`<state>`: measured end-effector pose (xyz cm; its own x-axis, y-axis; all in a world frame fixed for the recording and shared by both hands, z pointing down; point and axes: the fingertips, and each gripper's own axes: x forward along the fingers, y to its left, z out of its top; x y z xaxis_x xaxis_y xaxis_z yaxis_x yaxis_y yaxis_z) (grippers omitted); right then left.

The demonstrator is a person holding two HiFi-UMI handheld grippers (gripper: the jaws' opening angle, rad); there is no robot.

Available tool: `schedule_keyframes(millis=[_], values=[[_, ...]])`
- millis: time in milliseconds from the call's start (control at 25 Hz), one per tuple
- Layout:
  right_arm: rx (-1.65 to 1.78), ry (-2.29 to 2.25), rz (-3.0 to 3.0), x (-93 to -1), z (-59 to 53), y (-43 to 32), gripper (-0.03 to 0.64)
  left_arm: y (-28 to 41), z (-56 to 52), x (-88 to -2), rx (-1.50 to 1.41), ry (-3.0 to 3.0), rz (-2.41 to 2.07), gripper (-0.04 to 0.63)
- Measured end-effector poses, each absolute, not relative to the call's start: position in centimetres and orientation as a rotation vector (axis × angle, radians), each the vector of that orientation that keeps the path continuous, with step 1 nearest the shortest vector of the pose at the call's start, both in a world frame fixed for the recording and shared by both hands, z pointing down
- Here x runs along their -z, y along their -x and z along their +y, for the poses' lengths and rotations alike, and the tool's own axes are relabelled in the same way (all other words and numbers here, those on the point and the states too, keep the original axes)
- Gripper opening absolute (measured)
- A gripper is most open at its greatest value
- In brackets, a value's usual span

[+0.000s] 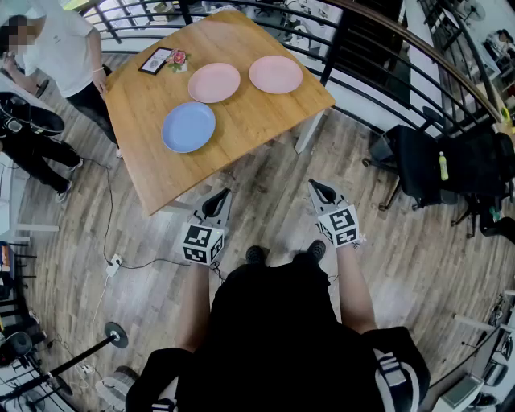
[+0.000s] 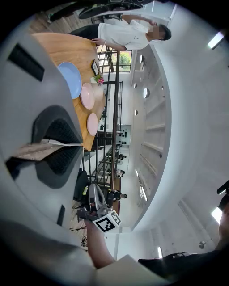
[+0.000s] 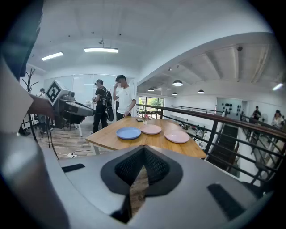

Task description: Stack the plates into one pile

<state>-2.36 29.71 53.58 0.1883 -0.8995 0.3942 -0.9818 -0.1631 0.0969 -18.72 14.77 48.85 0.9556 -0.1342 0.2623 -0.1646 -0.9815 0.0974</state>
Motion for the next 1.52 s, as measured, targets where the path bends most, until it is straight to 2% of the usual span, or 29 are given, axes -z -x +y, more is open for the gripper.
schedule_keyframes(millis=[880, 1000, 1080, 1120, 1160, 1240, 1440, 1520], values=[[-0.331, -2.189, -1.778, -53.1, 29.3, 4.4, 0.009, 20.9, 13.8, -48.4, -0.370, -2.995, -0.193, 0.035], [-0.313, -2.194, -1.793, -52.8, 29.2, 5.0, 0.042, 21.3, 13.7, -48.1, -0.351, -3.002, -0.181, 0.037], [-0.300, -2.192, -1.807, -52.6, 29.2, 5.5, 0.086, 21.5, 13.9, -47.8, -0.341, -3.008, -0.163, 0.046], [-0.293, -2.190, -1.813, -52.5, 29.1, 5.8, 0.113, 21.6, 14.0, -47.8, -0.342, -3.011, -0.153, 0.089], [-0.284, -2.185, -1.815, -52.4, 29.0, 6.0, 0.164, 21.6, 14.1, -47.8, -0.346, -3.015, -0.146, 0.143], [-0.257, -2.172, -1.810, -52.2, 28.7, 6.4, 0.280, 21.6, 14.1, -47.8, -0.353, -3.028, -0.141, 0.204], [-0.182, -2.126, -1.812, -51.7, 27.8, 7.1, 0.477, 21.2, 14.3, -47.9, -0.363, -3.051, -0.138, 0.282], [-0.185, -2.092, -1.831, -51.8, 27.7, 7.5, 0.482, 21.0, 14.6, -48.0, -0.377, -3.050, -0.132, 0.288]])
